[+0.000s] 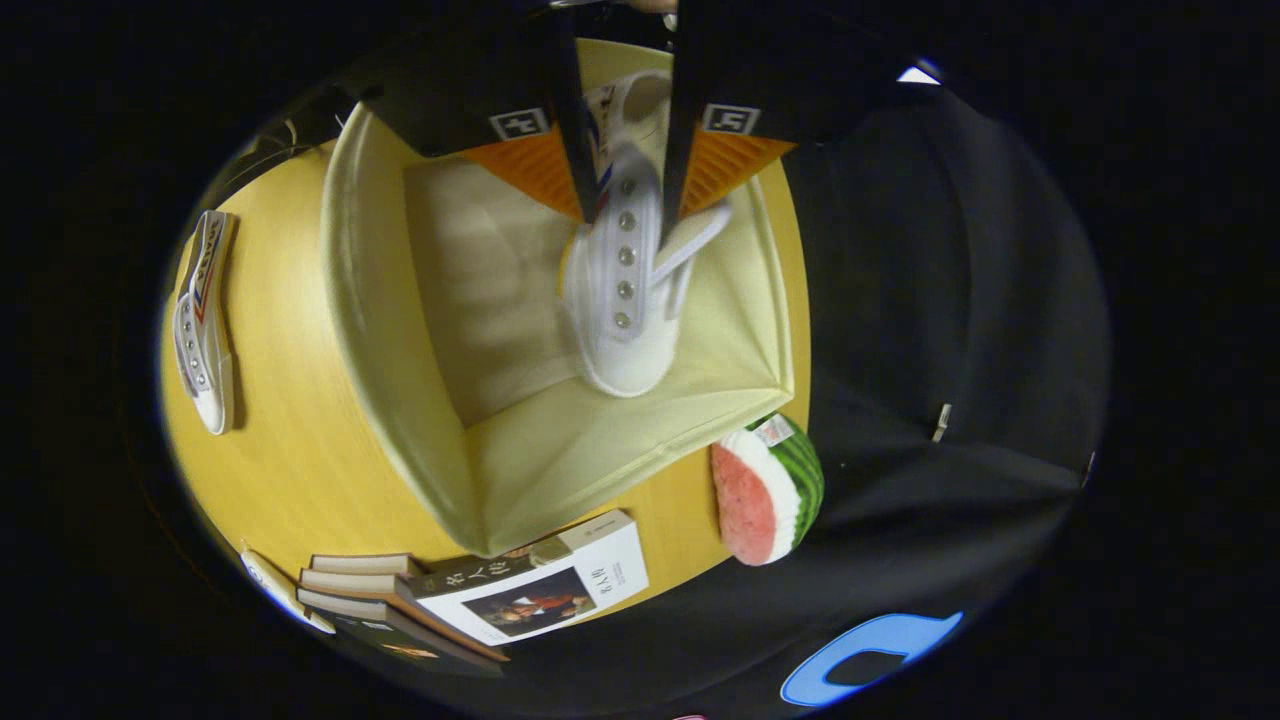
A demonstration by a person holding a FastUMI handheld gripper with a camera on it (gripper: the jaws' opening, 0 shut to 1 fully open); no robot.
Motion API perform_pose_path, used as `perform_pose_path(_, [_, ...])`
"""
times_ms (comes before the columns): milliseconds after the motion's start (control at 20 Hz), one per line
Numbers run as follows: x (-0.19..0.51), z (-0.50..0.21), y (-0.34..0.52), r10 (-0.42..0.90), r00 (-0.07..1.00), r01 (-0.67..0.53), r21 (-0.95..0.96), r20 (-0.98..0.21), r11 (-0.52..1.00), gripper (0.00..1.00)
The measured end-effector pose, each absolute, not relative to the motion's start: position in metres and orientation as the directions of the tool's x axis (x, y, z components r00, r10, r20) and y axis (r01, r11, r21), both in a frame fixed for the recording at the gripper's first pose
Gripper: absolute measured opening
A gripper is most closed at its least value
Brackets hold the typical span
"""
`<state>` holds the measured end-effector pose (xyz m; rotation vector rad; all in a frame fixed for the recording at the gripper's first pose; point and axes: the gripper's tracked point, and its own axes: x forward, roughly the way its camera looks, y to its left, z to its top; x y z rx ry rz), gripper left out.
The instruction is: Open the storage box then place both shoes into the box .Put the left shoe in first, then the right shoe, with the right side of both shoes facing outward in a uniform manner.
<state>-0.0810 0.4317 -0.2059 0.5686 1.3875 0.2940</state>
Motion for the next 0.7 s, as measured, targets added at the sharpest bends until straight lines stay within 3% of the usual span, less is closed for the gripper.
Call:
perform_pose_path(100, [-0.081,-0.198,0.432,0.537,0.182,0.077,0.557,-0.823,0.827,0.89])
perform_pose_path(150, [-0.079,-0.194,0.429,0.537,0.197,0.057,0.557,-0.82,0.829,0.95])
perform_pose_path(700, [-0.083,-0.136,0.343,0.568,0.297,-0.172,0.542,-0.768,0.823,0.96])
